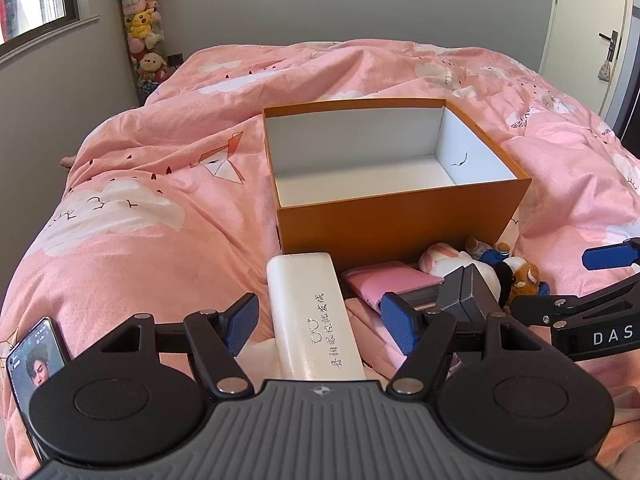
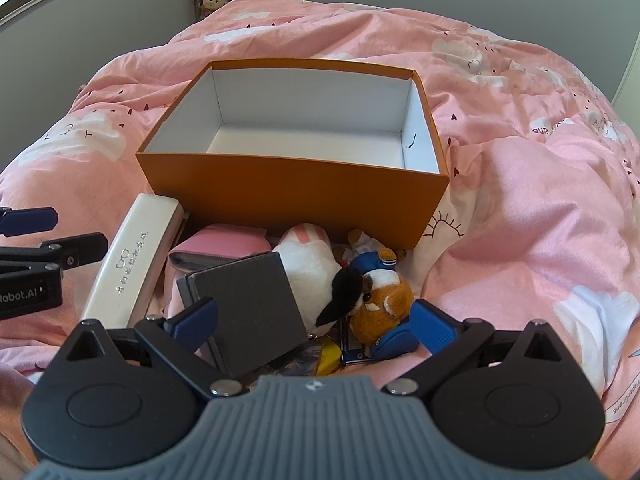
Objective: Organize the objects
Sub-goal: 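Reach the left tool to the white glasses box while the right tool reaches the gold cube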
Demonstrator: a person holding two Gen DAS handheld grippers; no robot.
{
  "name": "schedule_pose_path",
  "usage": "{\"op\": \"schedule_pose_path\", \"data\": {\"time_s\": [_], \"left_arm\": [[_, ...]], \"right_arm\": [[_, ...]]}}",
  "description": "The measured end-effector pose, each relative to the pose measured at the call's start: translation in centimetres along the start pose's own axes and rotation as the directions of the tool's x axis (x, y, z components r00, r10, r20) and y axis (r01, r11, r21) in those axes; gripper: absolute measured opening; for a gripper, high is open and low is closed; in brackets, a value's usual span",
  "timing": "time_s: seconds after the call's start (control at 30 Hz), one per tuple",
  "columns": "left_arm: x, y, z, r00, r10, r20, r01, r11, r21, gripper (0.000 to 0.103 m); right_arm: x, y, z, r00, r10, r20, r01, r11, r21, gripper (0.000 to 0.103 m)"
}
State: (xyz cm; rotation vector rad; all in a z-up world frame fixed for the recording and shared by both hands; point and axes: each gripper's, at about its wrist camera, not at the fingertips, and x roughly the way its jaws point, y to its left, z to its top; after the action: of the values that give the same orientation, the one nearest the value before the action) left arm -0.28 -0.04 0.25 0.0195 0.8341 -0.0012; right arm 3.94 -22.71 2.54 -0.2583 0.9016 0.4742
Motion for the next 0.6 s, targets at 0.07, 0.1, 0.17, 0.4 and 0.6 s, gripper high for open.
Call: {"op": "schedule_pose_path", "data": {"time_s": [0.07,0.1,0.17,0.4,0.6], "left_arm": [[-0.04,0.04,-0.01,1.000,-0.001,0.002,0.001,1.000,0.002,0.080],[-0.05,0.08,-0.03,1.000,-0.001,0.003,0.001,1.000,0.002,0.080],[-0.06,0.08,-0.04,1.000,-0.001,0.003,0.001,1.000,0.002,0.080],[-0.08,0.03,-0.09,1.000,-0.002,0.001,0.002,1.000,0.001,0.080],[-0.06,0.01,-0.10,1.000,-0.002,0.000,0.002,1.000,0.001,0.080]], "right_arm": [[0.02,0.03,-0.06,1.000,0.000,-0.001,0.000,1.000,0.001,0.102],[0.03,0.03,-0.05,1.000,0.001,-0.002,-0.001,1.000,0.001,0.102],[0.03,0.01,0.00,1.000,0.001,-0.002,-0.001,1.000,0.001,0.102],[0.03,0.04,0.01,1.000,0.001,-0.004,-0.001,1.000,0.000,0.102],[0.04,0.03,-0.01,1.000,0.002,-0.006,-0.002,1.000,0.001,0.102]]}}
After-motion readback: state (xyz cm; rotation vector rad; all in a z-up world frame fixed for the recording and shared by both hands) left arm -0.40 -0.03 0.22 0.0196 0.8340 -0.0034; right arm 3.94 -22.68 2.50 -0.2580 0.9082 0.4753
